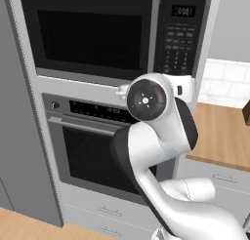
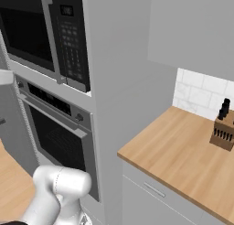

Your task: Open the microwave, place the bowl with waffle inside the microwave, then close the microwave door and turn it on.

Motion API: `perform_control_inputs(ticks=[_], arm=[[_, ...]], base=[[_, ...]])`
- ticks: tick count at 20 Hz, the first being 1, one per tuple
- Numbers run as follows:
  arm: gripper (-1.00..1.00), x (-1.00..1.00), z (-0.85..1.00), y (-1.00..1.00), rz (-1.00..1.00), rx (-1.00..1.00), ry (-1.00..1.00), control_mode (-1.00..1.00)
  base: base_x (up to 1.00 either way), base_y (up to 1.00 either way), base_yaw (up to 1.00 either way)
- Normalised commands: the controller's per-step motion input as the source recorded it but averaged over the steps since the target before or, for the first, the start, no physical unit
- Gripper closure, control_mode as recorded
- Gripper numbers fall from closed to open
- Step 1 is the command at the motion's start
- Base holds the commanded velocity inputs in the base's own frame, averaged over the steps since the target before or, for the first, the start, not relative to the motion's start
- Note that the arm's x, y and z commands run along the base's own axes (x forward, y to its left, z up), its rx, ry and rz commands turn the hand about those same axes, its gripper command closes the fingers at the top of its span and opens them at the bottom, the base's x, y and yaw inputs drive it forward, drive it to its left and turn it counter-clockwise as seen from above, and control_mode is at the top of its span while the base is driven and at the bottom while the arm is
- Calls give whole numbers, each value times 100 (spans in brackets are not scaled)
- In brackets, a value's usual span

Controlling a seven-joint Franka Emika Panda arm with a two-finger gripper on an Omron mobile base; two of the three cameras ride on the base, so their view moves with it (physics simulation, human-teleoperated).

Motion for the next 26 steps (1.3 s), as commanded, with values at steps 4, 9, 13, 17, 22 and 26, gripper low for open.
perform_control_inputs(ticks=[4,9,13,17,22,26], arm=[[100,31,0,-15,3,11,-11,-100],[100,23,0,-19,1,16,-13,-100],[100,19,0,-17,0,10,-9,-100],[100,12,-5,-7,0,0,-10,-100],[100,2,-24,-8,0,0,-13,-100],[100,0,-26,-7,0,0,-3,-100]], base=[[0,0,0],[0,0,0],[0,0,0],[0,0,0],[0,0,0],[0,0,0]])
